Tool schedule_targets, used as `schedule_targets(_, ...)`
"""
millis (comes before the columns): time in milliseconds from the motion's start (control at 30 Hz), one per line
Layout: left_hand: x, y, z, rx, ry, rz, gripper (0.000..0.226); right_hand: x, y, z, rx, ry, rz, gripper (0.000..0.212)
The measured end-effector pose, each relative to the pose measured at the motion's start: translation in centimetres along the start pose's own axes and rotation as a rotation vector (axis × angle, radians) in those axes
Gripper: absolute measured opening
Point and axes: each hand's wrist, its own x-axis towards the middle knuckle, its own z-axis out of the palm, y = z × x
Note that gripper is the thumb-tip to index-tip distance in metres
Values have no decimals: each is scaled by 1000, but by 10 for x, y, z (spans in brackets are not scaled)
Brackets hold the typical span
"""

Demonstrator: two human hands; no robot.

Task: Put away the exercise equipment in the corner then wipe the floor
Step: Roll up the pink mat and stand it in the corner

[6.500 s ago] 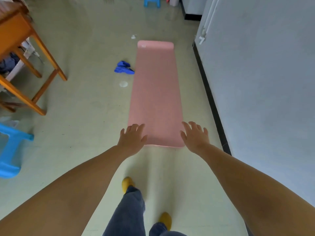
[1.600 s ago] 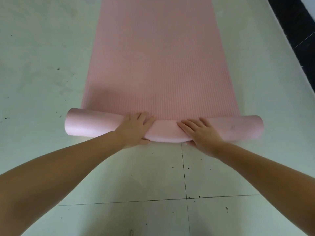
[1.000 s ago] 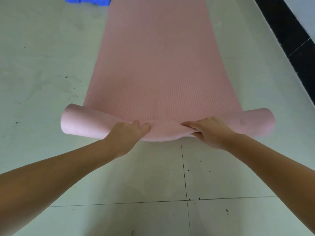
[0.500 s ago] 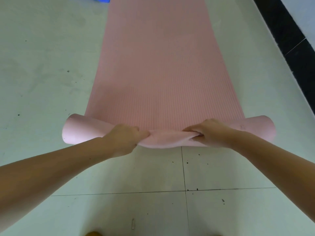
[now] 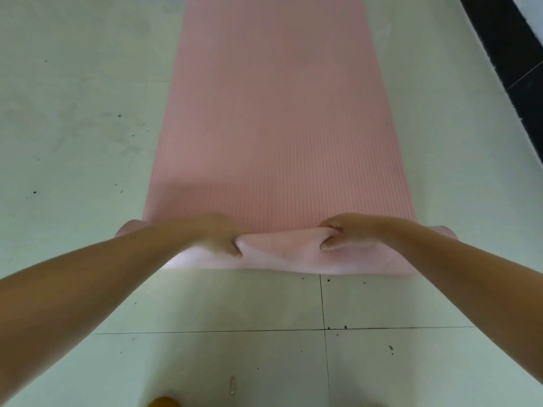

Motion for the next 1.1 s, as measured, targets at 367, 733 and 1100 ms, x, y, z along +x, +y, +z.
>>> schedule_targets(367, 36, -45, -9, -251, 239, -154, 60, 15, 12, 25, -400, 970, -287, 42)
schedule_targets(733, 12, 27, 18, 326, 452, -143, 83, 36, 2, 31, -728, 584, -49, 110)
schedule_targets(1100, 21, 6, -12, 296, 488, -117, 76, 23, -4, 2, -497, 577, -106, 72)
